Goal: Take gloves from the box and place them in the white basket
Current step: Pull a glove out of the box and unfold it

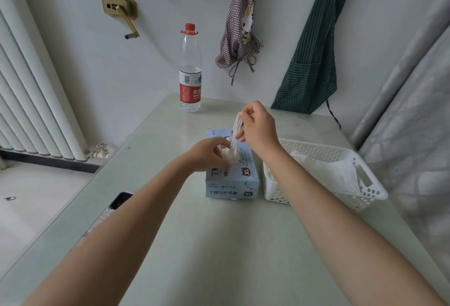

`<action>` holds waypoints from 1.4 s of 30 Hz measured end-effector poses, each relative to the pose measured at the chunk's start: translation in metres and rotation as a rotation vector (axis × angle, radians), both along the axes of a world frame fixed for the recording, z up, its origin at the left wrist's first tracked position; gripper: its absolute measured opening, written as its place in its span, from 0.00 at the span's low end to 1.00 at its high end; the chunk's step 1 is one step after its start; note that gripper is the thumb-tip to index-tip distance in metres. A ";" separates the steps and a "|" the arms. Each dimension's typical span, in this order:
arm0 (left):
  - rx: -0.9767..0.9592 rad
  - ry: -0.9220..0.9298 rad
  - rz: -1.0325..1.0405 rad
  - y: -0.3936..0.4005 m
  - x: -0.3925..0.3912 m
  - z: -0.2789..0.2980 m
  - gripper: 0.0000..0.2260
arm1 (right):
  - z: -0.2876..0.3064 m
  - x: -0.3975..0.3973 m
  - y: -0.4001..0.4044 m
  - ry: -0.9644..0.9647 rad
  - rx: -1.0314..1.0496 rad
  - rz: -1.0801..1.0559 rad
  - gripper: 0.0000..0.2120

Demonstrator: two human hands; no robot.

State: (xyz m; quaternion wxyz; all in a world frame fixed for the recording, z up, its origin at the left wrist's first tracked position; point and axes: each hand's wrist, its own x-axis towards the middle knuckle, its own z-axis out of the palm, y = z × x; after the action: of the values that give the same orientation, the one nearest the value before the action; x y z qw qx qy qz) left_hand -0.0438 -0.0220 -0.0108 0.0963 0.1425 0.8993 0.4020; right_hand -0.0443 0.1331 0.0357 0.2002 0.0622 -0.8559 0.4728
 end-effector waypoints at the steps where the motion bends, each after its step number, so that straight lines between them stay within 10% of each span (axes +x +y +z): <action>1: 0.035 0.044 0.039 0.001 0.000 0.000 0.16 | 0.001 0.000 -0.001 -0.020 0.002 0.017 0.05; 7: 0.144 0.180 0.148 0.007 -0.007 0.003 0.05 | 0.008 0.004 -0.006 0.003 -0.049 0.052 0.04; 15: -0.196 0.031 -0.015 0.002 -0.013 0.013 0.10 | 0.009 0.002 -0.004 0.093 -0.155 0.021 0.05; 21: -0.270 -0.128 -0.149 -0.009 -0.007 0.023 0.08 | -0.014 -0.004 0.005 -0.110 -0.313 -0.075 0.08; 31: 0.036 0.138 0.164 0.002 -0.010 0.004 0.02 | -0.025 0.012 0.009 -0.556 0.006 0.124 0.18; 42: -0.144 0.117 0.022 -0.002 -0.007 -0.007 0.12 | -0.021 0.005 0.000 -0.201 0.003 -0.005 0.03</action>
State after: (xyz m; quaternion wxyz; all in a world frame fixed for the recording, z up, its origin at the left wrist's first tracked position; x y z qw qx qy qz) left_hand -0.0511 -0.0241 -0.0179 0.0493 0.1484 0.9315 0.3285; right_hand -0.0392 0.1331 0.0143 0.1144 0.0127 -0.8726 0.4748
